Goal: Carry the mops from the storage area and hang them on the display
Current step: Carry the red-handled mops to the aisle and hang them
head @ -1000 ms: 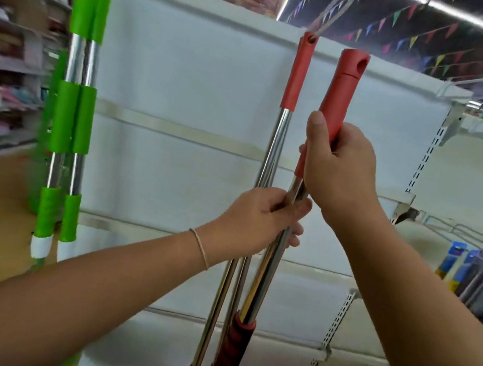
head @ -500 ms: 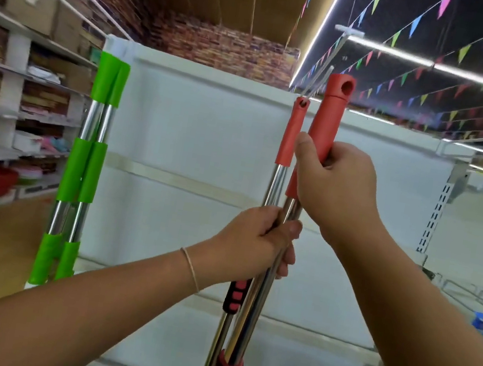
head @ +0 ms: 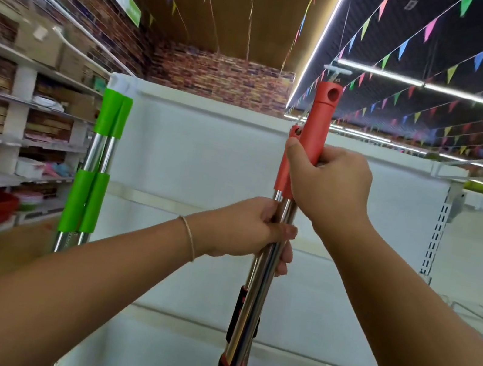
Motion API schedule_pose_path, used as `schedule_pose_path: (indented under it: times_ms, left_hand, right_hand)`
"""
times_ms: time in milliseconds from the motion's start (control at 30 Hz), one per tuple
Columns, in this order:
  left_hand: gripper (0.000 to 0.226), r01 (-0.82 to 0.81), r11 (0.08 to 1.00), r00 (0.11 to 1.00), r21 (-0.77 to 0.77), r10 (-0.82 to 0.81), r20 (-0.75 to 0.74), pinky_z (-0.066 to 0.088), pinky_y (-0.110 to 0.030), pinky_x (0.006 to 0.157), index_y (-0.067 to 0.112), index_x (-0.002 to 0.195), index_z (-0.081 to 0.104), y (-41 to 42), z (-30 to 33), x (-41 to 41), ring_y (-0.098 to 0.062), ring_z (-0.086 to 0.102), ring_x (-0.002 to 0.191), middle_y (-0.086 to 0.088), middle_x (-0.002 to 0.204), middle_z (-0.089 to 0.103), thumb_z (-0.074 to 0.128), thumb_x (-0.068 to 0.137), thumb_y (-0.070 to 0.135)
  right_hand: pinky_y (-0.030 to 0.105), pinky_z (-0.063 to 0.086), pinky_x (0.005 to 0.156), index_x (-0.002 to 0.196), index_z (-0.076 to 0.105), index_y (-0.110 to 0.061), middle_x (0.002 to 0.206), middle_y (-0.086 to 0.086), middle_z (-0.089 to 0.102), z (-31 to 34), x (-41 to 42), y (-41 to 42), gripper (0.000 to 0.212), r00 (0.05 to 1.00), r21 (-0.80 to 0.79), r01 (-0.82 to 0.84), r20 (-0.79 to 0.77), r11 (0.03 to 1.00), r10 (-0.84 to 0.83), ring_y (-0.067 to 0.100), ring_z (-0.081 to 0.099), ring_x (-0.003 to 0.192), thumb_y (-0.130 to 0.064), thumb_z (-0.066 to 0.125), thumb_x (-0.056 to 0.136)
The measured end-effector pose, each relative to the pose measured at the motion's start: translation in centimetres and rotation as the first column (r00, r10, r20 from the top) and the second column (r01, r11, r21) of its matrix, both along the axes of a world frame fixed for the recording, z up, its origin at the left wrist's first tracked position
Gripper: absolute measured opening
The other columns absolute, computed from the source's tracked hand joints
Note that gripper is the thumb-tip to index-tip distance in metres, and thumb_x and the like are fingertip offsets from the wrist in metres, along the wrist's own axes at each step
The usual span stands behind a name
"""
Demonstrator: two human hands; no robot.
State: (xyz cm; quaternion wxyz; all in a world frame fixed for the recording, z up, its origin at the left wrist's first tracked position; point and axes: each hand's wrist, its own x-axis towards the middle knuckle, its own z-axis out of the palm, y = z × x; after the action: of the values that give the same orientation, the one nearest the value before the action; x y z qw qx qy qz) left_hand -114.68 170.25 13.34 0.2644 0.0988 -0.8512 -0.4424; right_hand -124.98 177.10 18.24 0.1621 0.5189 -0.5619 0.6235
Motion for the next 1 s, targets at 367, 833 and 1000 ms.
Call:
schedule_pose_path:
  times_ms: [367,833,1000]
  left_hand:
    - [0.016,0.176,0.984,0.982,-0.041,-0.173,0.076,0.057,-0.038,0.075,0.007,0.103,0.046,-2.5,1.2,0.1,-0.037,0.068,0.084,-0.022,0.094,0.063,0.048,0.096,0.021]
    - [0.011,0.188,0.982,0.977,-0.024,-0.185,0.106,0.057,-0.045,0.084,0.007,0.107,0.045,-4.7,2.0,-0.9,-0.041,0.066,0.091,-0.022,0.097,0.063,0.046,0.101,0.016]
    - [0.016,0.243,0.97,0.964,-0.024,-0.239,0.113,0.055,-0.04,0.079,0.006,0.103,0.046,-5.0,1.5,-1.3,-0.04,0.066,0.088,-0.022,0.097,0.062,0.047,0.097,0.021]
  right_hand:
    - [0.042,0.061,0.065,0.075,0.073,-0.012,0.063,0.002,0.07,0.7,-0.8,-1.5,0.039,0.997,-0.023,0.073,-0.012,0.997,-0.074,0.02,0.069,0.059,-0.05,0.068,0.087]
    - [0.044,0.061,0.067,0.077,0.072,-0.011,0.067,0.005,0.07,1.2,-1.7,-3.9,0.042,0.998,-0.023,0.061,-0.003,0.998,-0.061,0.022,0.07,0.061,-0.051,0.067,0.088]
    - [0.038,0.06,0.064,0.066,0.065,-0.021,0.062,-0.001,0.067,0.6,-2.0,-3.9,0.038,0.997,-0.036,0.078,-0.013,0.996,-0.079,0.016,0.068,0.058,-0.051,0.067,0.088]
